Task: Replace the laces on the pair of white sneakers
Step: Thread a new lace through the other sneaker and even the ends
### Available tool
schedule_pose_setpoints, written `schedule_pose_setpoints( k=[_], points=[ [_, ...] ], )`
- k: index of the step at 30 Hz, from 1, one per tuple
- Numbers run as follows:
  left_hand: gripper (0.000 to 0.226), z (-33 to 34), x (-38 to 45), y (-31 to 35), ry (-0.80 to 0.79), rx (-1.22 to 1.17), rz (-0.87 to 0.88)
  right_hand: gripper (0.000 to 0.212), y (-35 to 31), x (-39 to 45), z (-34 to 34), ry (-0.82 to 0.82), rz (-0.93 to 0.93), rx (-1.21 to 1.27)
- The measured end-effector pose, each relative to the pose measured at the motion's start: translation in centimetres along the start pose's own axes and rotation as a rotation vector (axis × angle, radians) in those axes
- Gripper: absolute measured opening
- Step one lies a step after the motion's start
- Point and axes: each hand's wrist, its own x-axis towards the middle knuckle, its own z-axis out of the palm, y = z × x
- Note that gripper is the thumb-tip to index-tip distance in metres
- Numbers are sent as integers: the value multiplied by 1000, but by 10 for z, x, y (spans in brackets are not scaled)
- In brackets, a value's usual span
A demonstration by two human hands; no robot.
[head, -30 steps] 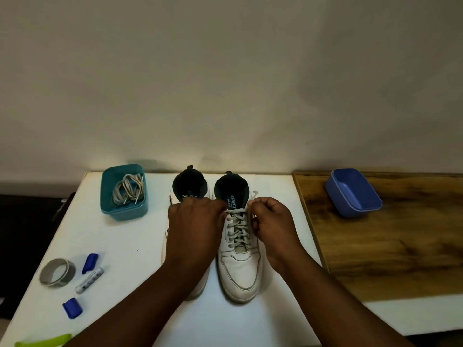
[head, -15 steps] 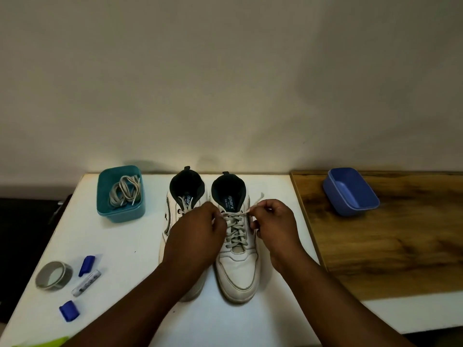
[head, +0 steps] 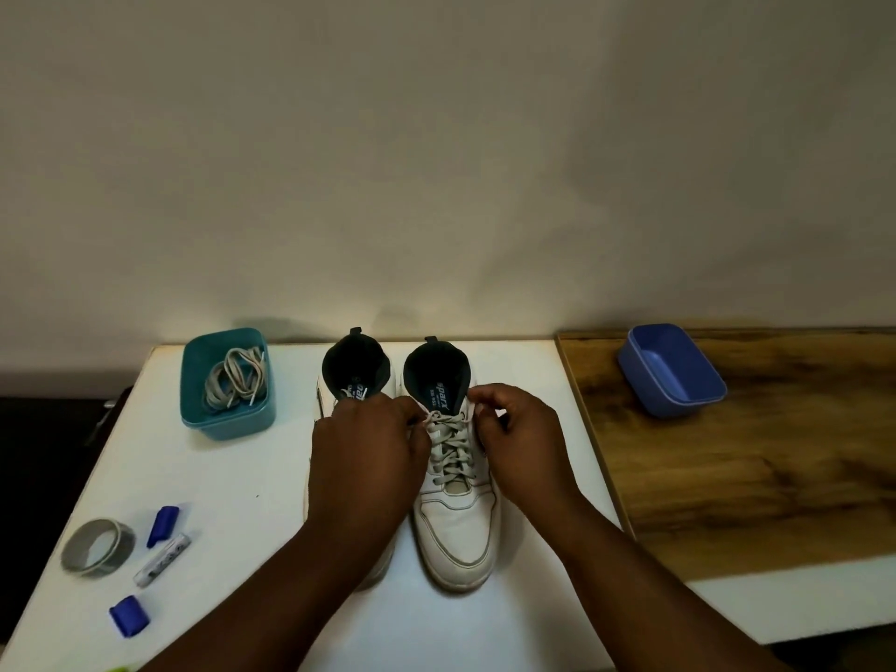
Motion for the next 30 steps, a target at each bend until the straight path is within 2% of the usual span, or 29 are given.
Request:
schedule_pose_setpoints(
  k=[3,7,9,10,13,17,20,27,30],
  points=[
    [22,-1,1,0,-6,73,8,20,7,-2,-1,12,-67,-137],
    [20,-3,-3,5,5,136,13,7,12,-2,-2,26,-27,-205],
    [17,-2,-6,8,35,157,17,8,12,0,-1,18,51,-106],
    [19,-1,-6,9,45,144,3,10,10,2,0,8,126,20],
    [30,7,-4,10,-7,-68,-78,14,-3,4,4,-33,290,353],
    [25,20,2,9,23,-449,-93,8,-18,0,8,-73,337,570],
    [31,33,5,4,45,-565,-107,9,-20,-1,6,-69,345,656],
    [35,39,5,4,18,-513,-122,24,-17,-5,3,-135,185,541],
    [35,37,5,5,11,-513,-119,24,-16,-6,3,-96,118,416]
  ],
)
